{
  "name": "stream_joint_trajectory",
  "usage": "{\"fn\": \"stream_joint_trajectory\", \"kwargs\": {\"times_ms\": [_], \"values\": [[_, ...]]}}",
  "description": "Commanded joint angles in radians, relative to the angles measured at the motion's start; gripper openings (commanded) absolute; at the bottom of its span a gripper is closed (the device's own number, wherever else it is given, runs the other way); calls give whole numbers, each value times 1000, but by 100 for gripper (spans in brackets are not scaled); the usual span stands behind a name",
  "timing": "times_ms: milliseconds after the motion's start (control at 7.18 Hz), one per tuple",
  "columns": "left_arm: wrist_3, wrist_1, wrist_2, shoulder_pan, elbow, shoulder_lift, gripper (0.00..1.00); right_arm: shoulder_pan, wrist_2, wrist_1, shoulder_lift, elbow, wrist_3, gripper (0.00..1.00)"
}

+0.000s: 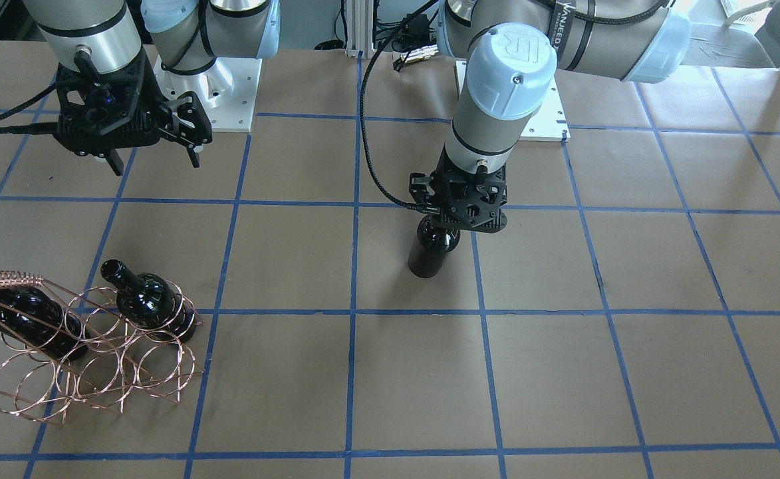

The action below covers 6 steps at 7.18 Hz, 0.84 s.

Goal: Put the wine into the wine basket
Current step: 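Carry the upright bottle toward the table center with the left gripper, then set the bottle down standing and open the left gripper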

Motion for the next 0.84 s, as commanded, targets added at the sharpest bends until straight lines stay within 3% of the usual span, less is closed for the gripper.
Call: {"fn": "stream_joint_trajectory", "kwargs": {"times_ms": [0, 139, 279, 697], "values": [[-16, 1, 0, -3, -1, -3, 30, 0, 1, 10, 0, 0, 6, 100], [-18, 1, -1, -3, -1, -2, 73, 1, -2, 13, -1, 0, 8, 100], [-18, 1, -1, -4, 0, 0, 100, 1, -15, 13, -6, 0, 6, 100], [-16, -16, 17, 17, 92, 28, 100, 6, -42, 6, -8, -3, 17, 100]]}}
